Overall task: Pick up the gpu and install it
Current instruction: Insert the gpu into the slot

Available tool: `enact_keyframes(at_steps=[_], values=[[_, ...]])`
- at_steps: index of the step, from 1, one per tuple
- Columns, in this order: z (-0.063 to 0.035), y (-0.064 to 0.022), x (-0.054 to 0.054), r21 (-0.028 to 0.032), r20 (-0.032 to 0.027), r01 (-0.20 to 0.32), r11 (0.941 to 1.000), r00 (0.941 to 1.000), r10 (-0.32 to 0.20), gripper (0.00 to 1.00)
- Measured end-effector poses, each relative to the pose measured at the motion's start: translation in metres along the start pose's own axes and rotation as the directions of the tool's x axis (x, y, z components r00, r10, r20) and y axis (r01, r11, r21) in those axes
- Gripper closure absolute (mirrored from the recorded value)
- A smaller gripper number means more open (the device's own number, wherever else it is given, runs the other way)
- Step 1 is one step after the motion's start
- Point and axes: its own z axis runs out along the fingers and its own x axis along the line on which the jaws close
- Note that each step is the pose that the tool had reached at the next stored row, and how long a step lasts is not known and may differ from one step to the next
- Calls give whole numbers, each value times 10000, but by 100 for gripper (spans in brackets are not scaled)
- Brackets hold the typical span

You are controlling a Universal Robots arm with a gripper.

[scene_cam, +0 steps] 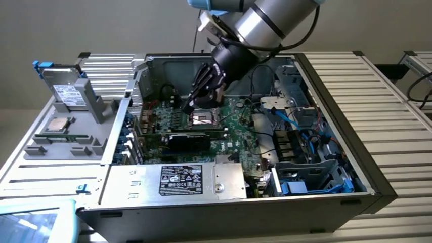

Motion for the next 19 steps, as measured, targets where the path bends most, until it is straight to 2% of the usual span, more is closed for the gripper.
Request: enact_keyframes(at_steps=[3,5,7,10,13,15,17,19], values=[[-100,84,1,6,-78,83,10000,9999,-83,88],[-132,112,3,28,-167,190,9998,9997,-189,88],[-141,118,3,90,-288,323,9994,9991,-320,88],[-144,122,4,233,-472,530,9983,9975,-519,88],[-145,122,1,428,-652,716,9965,9955,-687,88],[-147,122,-12,524,-730,788,9955,9945,-749,88],[-147,121,-21,745,-848,878,9933,9931,-814,88],[-145,119,-25,1035,-990,987,9897,9911,-885,88]])
